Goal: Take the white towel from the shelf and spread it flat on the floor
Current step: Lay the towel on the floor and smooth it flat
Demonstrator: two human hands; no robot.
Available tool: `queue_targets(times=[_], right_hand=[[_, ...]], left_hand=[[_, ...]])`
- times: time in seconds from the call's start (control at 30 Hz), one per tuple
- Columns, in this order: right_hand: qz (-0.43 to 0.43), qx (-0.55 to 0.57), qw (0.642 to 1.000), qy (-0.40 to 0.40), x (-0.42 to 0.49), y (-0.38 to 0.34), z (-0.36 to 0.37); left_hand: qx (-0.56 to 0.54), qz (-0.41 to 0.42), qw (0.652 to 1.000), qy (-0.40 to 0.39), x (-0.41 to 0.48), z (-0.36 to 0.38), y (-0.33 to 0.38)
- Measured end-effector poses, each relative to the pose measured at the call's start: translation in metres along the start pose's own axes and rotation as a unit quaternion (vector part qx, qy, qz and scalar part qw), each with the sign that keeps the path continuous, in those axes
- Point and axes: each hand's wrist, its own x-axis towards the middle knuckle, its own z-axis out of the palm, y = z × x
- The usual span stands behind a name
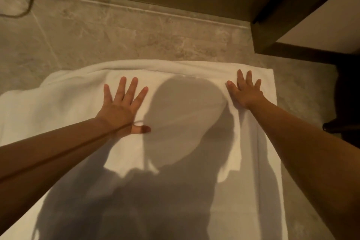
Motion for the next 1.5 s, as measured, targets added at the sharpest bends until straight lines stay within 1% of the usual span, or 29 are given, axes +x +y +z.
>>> queue_targets(times=[0.2,0.27,0.3,0.33,0.4,0.47,0.5,0.53,0.57,0.63,0.7,0.77,0.83,0.9,0.93,0.97,1.03,1.13,1.2,1.27,1.33,1.47,1.5], right_hand=[[0.043,0.007,0.999,0.014,0.006,0.009,-0.004],[0.038,0.007,0.998,0.046,0.0,-0.005,-0.002],[0.011,0.026,0.997,0.073,-0.006,-0.017,0.0],[-0.038,0.051,0.992,0.105,-0.013,-0.032,0.003],[-0.16,0.061,0.974,0.148,-0.028,-0.069,0.013],[-0.249,0.029,0.959,0.133,-0.036,-0.104,0.025],[-0.268,0.015,0.957,0.112,-0.038,-0.118,0.029],[-0.273,0.004,0.958,0.09,-0.038,-0.128,0.033],[-0.268,-0.009,0.96,0.075,-0.036,-0.134,0.036],[-0.249,-0.049,0.964,0.073,-0.032,-0.139,0.041],[-0.243,-0.084,0.963,0.076,-0.03,-0.138,0.045],[-0.234,-0.091,0.966,0.057,-0.03,-0.14,0.045],[-0.213,-0.081,0.973,0.047,-0.032,-0.147,0.039],[-0.213,-0.055,0.972,0.08,-0.042,-0.159,0.035],[-0.231,-0.031,0.967,0.1,-0.05,-0.167,0.036],[-0.258,0.0,0.96,0.111,-0.061,-0.177,0.037],[-0.325,0.031,0.938,0.116,-0.081,-0.2,0.04],[-0.43,-0.002,0.895,0.117,-0.104,-0.238,0.04],[-0.464,-0.023,0.879,0.108,-0.111,-0.264,0.036],[-0.482,-0.06,0.869,0.099,-0.113,-0.291,0.033],[-0.482,-0.087,0.866,0.094,-0.114,-0.316,0.033],[-0.452,-0.119,0.882,0.062,-0.123,-0.343,0.043],[-0.444,-0.132,0.884,0.065,-0.126,-0.344,0.047]], left_hand=[[0.016,0.01,1.0,0.003,0.002,0.004,-0.001],[0.009,0.007,1.0,0.005,0.002,0.007,-0.001],[0.004,0.009,1.0,0.01,0.001,0.006,-0.001],[-0.003,0.016,1.0,0.026,-0.001,0.005,-0.002],[-0.012,0.042,0.995,0.086,-0.006,-0.001,-0.004],[-0.001,0.049,0.987,0.15,-0.011,-0.005,-0.013],[0.011,0.037,0.985,0.166,-0.012,-0.006,-0.018],[0.019,0.019,0.986,0.163,-0.012,-0.007,-0.025],[0.02,-0.003,0.988,0.151,-0.013,-0.006,-0.031],[0.026,-0.044,0.993,0.105,-0.016,-0.003,-0.043],[0.045,-0.06,0.995,0.058,-0.017,0.002,-0.052],[0.058,-0.048,0.996,0.043,-0.017,0.003,-0.055],[0.063,-0.017,0.997,0.045,-0.022,-0.003,-0.059],[0.075,0.025,0.993,0.089,-0.031,-0.014,-0.069],[0.071,0.038,0.99,0.117,-0.038,-0.02,-0.076],[0.046,0.042,0.988,0.141,-0.046,-0.027,-0.085],[-0.024,0.015,0.987,0.157,-0.061,-0.038,-0.108],[-0.102,-0.062,0.983,0.14,-0.084,-0.041,-0.145],[-0.145,-0.091,0.977,0.127,-0.098,-0.036,-0.164],[-0.169,-0.09,0.975,0.118,-0.111,-0.029,-0.171],[-0.172,-0.071,0.976,0.112,-0.118,-0.025,-0.172],[-0.164,-0.048,0.976,0.135,-0.126,-0.024,-0.173],[-0.156,-0.04,0.977,0.138,-0.127,-0.025,-0.173]])
